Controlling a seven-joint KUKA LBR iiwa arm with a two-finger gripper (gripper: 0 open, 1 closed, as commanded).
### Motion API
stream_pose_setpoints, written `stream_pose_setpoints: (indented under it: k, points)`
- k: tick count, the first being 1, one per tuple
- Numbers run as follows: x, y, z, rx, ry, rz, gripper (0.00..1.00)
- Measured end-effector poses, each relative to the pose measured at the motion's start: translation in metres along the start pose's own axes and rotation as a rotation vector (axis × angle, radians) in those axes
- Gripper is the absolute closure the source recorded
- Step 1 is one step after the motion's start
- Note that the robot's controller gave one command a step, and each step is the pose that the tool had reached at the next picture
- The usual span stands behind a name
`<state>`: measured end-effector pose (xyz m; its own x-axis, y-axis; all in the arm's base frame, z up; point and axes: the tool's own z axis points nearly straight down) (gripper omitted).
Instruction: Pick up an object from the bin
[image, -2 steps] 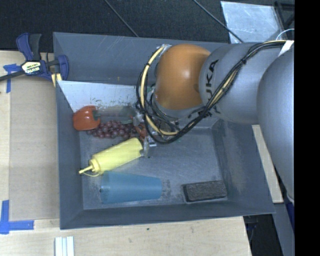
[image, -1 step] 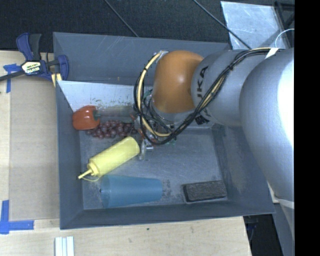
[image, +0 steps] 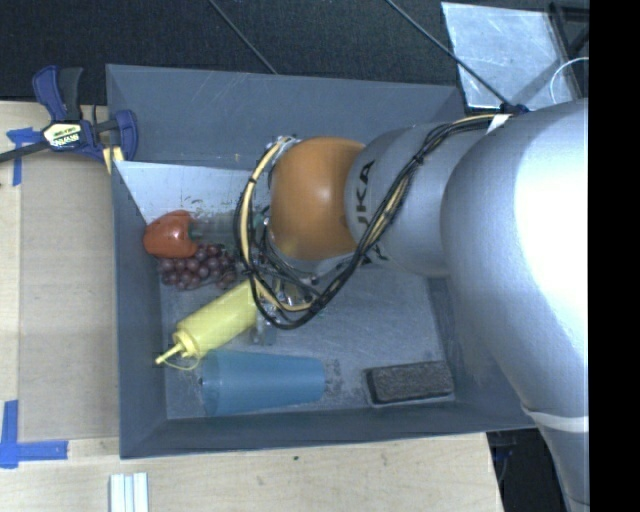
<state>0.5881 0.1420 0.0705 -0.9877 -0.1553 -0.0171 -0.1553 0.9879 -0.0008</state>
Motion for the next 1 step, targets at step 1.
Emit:
stream_pose_setpoints:
  k: [1]
  points:
    - [0.0013,0.0056,0.0001,0.004,0.014,-0.033,1.0]
